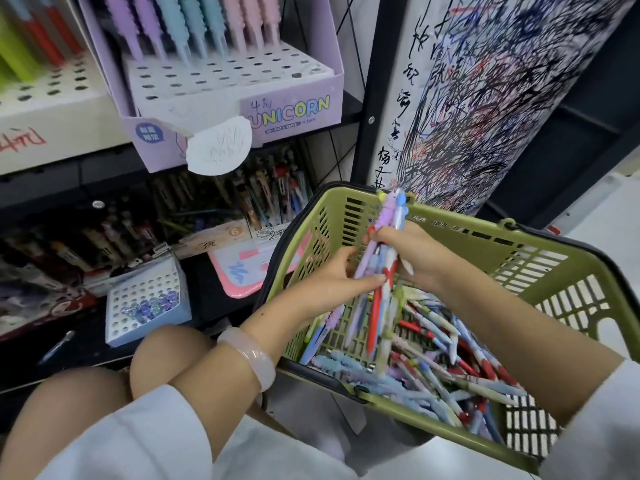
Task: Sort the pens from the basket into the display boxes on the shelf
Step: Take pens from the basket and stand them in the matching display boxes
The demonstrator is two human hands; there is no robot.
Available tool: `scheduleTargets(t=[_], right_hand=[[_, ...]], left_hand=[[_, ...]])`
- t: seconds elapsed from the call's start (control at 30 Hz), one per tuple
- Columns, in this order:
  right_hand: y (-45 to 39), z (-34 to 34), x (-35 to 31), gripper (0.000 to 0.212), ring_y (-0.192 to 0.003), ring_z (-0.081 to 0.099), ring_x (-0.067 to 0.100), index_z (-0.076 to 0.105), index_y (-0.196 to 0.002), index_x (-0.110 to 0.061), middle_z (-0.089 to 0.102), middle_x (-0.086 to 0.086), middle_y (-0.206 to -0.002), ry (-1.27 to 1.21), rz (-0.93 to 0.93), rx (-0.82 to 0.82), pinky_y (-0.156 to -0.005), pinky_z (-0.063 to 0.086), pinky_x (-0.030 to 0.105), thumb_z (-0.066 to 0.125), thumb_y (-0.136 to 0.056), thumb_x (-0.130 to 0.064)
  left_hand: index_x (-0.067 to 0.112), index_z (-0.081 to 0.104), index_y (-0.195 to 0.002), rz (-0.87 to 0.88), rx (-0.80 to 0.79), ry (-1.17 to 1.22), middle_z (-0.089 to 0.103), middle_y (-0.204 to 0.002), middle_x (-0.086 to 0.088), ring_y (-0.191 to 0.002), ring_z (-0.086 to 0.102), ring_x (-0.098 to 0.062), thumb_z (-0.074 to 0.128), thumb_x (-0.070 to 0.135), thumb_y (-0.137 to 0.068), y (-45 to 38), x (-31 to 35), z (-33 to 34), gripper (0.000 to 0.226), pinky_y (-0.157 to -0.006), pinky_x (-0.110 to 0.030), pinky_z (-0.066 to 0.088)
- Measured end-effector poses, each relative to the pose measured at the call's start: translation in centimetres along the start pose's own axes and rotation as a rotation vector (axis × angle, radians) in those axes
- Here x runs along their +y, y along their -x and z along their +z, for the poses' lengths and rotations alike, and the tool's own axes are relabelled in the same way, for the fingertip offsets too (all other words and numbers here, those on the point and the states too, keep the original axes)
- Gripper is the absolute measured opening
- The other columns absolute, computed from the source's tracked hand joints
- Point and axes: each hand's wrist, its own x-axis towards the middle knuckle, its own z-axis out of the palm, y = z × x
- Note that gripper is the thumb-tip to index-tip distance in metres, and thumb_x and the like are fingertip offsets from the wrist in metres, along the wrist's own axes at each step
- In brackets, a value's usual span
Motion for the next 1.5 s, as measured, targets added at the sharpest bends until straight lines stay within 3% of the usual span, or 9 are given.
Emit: scheduleTargets(t=[0.17, 0.4, 0.5, 0.6, 0.8, 0.97, 1.17, 1.3, 1.5], right_hand=[[1.2, 2.1, -1.1, 0.011, -0.060, 0.060, 0.015, 0.055, -0.084, -0.009, 0.061, 0.005, -0.076, -0.177, -0.013, -0.028, -0.055, 0.052, 0.028, 0.048, -0.090, -0.002], [1.6, 3.2, -1.7, 0.008, -0.065, 0.065, 0.009, 0.055, -0.096, -0.012, 0.071, 0.000, -0.087, -0.132, -0.179, -0.004, -0.055, 0.051, 0.022, 0.052, -0.091, -0.007], [1.4, 3.6, -2.5, 0.010, -0.081, 0.066, 0.015, 0.061, -0.099, -0.015, 0.071, 0.005, -0.102, -0.077, -0.217, -0.009, -0.067, 0.056, 0.029, 0.056, -0.090, -0.015], [1.5, 4.1, -3.2, 0.012, -0.083, 0.064, 0.015, 0.061, -0.096, -0.016, 0.070, 0.005, -0.097, -0.116, -0.282, -0.033, -0.076, 0.055, 0.031, 0.053, -0.094, -0.025], [2.1, 5.5, -4.2, 0.032, -0.059, 0.064, 0.013, 0.061, -0.089, -0.018, 0.066, 0.001, -0.070, -0.282, -0.289, 0.081, -0.051, 0.051, 0.022, 0.036, -0.100, -0.037], [2.4, 6.2, -5.7, 0.035, -0.066, 0.066, 0.014, 0.062, -0.087, -0.016, 0.068, 0.001, -0.072, -0.377, -0.287, 0.112, -0.059, 0.054, 0.026, 0.034, -0.101, -0.031], [2.9, 6.7, -7.7, 0.024, -0.065, 0.055, 0.012, 0.060, -0.098, -0.014, 0.060, 0.004, -0.081, -0.184, -0.377, 0.100, -0.053, 0.046, 0.021, 0.037, -0.101, -0.023], [2.9, 7.9, -10.3, 0.021, -0.049, 0.034, 0.006, 0.054, -0.100, -0.021, 0.045, -0.001, -0.073, -0.112, -0.464, 0.077, -0.042, 0.029, 0.016, 0.033, -0.102, -0.025], [2.6, 12.1, -16.1, 0.009, -0.042, 0.030, 0.005, 0.044, -0.091, -0.023, 0.040, 0.000, -0.073, 0.024, -0.654, 0.025, -0.040, 0.027, 0.016, 0.042, -0.099, -0.027]], left_hand=[[0.035, 0.054, -0.098, 0.056, 0.047, 0.175, 0.066, -0.074, 0.020, -0.071, 0.062, 0.006, 0.068, 0.025, -0.084, -0.5, 0.5, 0.5, 0.021, -0.062, -0.011, 0.047], [0.010, 0.062, -0.093, 0.061, 0.173, 0.275, 0.065, -0.072, -0.006, -0.069, 0.063, -0.020, 0.067, 0.003, -0.077, -0.6, 1.2, 0.6, 0.018, -0.076, -0.037, 0.053], [0.006, 0.058, -0.088, 0.135, 0.229, 0.302, 0.063, -0.057, -0.003, -0.051, 0.061, -0.014, 0.063, -0.001, -0.078, -0.4, 1.9, 0.8, 0.013, -0.051, -0.023, 0.049], [0.006, 0.058, -0.086, 0.213, 0.315, 0.338, 0.061, -0.055, -0.006, -0.049, 0.059, -0.016, 0.060, -0.003, -0.079, 0.0, 2.6, 0.8, 0.012, -0.050, -0.023, 0.048], [0.015, 0.063, -0.089, 0.287, 0.363, 0.394, 0.065, -0.069, -0.010, -0.060, 0.061, -0.023, 0.063, 0.007, -0.074, 0.9, 3.6, 0.1, 0.017, -0.061, -0.032, 0.053], [0.017, 0.057, -0.086, 0.351, 0.357, 0.361, 0.063, -0.060, 0.003, -0.053, 0.060, -0.011, 0.058, 0.002, -0.087, 2.1, 4.4, -1.2, 0.015, -0.053, -0.023, 0.050], [0.012, 0.055, -0.103, 0.429, 0.441, 0.258, 0.061, -0.076, -0.004, -0.064, 0.061, -0.016, 0.061, 0.008, -0.086, 4.1, 6.5, -3.5, 0.018, -0.065, -0.032, 0.055], [0.018, 0.054, -0.087, 0.477, 0.505, 0.256, 0.060, -0.061, 0.005, -0.061, 0.060, -0.016, 0.061, 0.011, -0.086, 6.3, 8.3, -6.6, 0.010, -0.063, -0.033, 0.053], [0.011, 0.055, -0.086, 0.557, 0.682, 0.241, 0.061, -0.058, 0.002, -0.055, 0.060, -0.014, 0.059, 0.009, -0.088, 9.6, 10.9, -11.9, 0.006, -0.059, -0.026, 0.051]])
